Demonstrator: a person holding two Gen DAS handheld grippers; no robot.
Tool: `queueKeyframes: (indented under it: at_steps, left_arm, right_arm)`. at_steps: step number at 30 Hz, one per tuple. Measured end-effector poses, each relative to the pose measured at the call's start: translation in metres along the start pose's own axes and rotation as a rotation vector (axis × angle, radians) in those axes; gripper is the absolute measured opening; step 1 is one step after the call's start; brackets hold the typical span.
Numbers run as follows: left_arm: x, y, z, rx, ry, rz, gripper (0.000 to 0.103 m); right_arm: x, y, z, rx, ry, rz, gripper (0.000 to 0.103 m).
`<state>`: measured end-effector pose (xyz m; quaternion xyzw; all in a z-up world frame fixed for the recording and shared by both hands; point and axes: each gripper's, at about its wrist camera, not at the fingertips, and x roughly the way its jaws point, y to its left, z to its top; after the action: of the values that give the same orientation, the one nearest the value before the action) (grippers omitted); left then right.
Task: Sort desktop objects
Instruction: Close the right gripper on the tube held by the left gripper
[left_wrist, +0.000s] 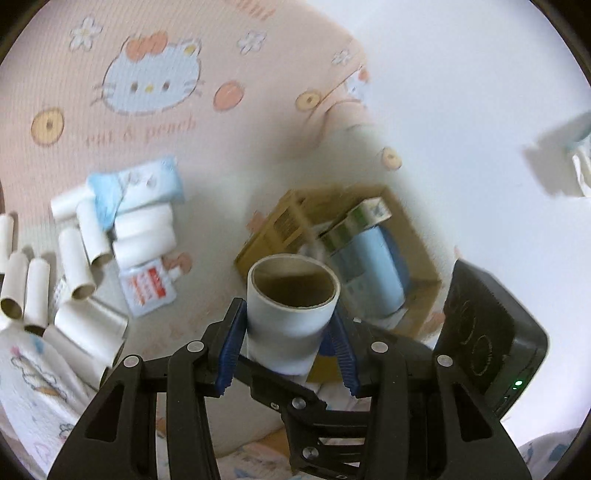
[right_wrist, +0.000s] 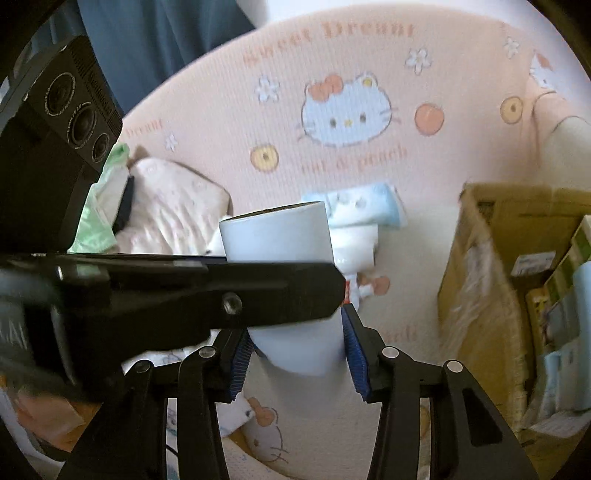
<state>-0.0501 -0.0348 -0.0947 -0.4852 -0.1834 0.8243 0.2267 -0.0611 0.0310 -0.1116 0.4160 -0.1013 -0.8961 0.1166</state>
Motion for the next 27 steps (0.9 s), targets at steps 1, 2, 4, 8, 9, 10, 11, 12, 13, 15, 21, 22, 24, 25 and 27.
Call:
queueKeyframes:
  at_steps: [1, 2, 4, 8, 9, 10, 11, 12, 13, 15, 21, 22, 24, 25, 27]
  left_arm:
    - [-0.003, -0.004, 0.002, 0.003, -0.006, -0.002, 0.049]
    - [-0.004, -0.009, 0.006, 0.012, -0.012, -0.002, 0.049]
    - [-0.003, -0.017, 0.010, 0.032, -0.023, 0.004, 0.049]
    - [0.004, -0.036, 0.016, 0.066, -0.005, 0.029, 0.049]
    - [0.006, -0.041, 0.018, 0.074, -0.004, 0.033, 0.048]
    - [0.009, -0.046, 0.019, 0.082, -0.006, 0.036, 0.048]
    - [0.011, -0.051, 0.021, 0.089, -0.007, 0.037, 0.048]
    - [0.013, -0.055, 0.023, 0.094, -0.007, 0.039, 0.048]
    - [0.016, -0.059, 0.025, 0.099, -0.003, 0.039, 0.048]
    - [0.022, -0.068, 0.032, 0.105, 0.005, 0.030, 0.048]
    - [0.043, -0.086, 0.053, 0.086, 0.040, -0.036, 0.048]
    - [0.049, -0.089, 0.056, 0.083, 0.051, -0.046, 0.048]
    - [0.060, -0.093, 0.063, 0.071, 0.078, -0.063, 0.048]
    - [0.066, -0.095, 0.066, 0.064, 0.092, -0.073, 0.048]
    - [0.075, -0.098, 0.071, 0.053, 0.115, -0.091, 0.048]
  right_arm:
    - [-0.005, -0.003, 0.002, 0.011, -0.005, 0.010, 0.043]
    - [-0.009, -0.005, 0.003, 0.018, -0.010, 0.011, 0.043]
    - [-0.017, -0.010, 0.005, 0.033, -0.024, 0.006, 0.042]
    - [-0.034, -0.017, 0.011, 0.017, -0.047, -0.026, 0.042]
    - [-0.037, -0.017, 0.011, 0.013, -0.053, -0.027, 0.041]
    - [-0.040, -0.018, 0.012, 0.007, -0.058, -0.025, 0.040]
    - [-0.042, -0.019, 0.012, 0.007, -0.060, -0.027, 0.040]
    - [-0.042, -0.020, 0.013, 0.009, -0.059, -0.037, 0.040]
    - [-0.044, -0.023, 0.014, 0.010, -0.059, -0.044, 0.040]
    - [-0.046, -0.029, 0.015, 0.015, -0.061, -0.047, 0.040]
    - [-0.065, -0.057, 0.021, 0.045, -0.078, -0.050, 0.040]
    - [-0.069, -0.065, 0.022, 0.059, -0.082, -0.047, 0.040]
    - [-0.072, -0.075, 0.025, 0.077, -0.080, -0.043, 0.041]
    - [-0.074, -0.082, 0.026, 0.085, -0.076, -0.044, 0.041]
    - [-0.077, -0.092, 0.027, 0.092, -0.075, -0.048, 0.041]
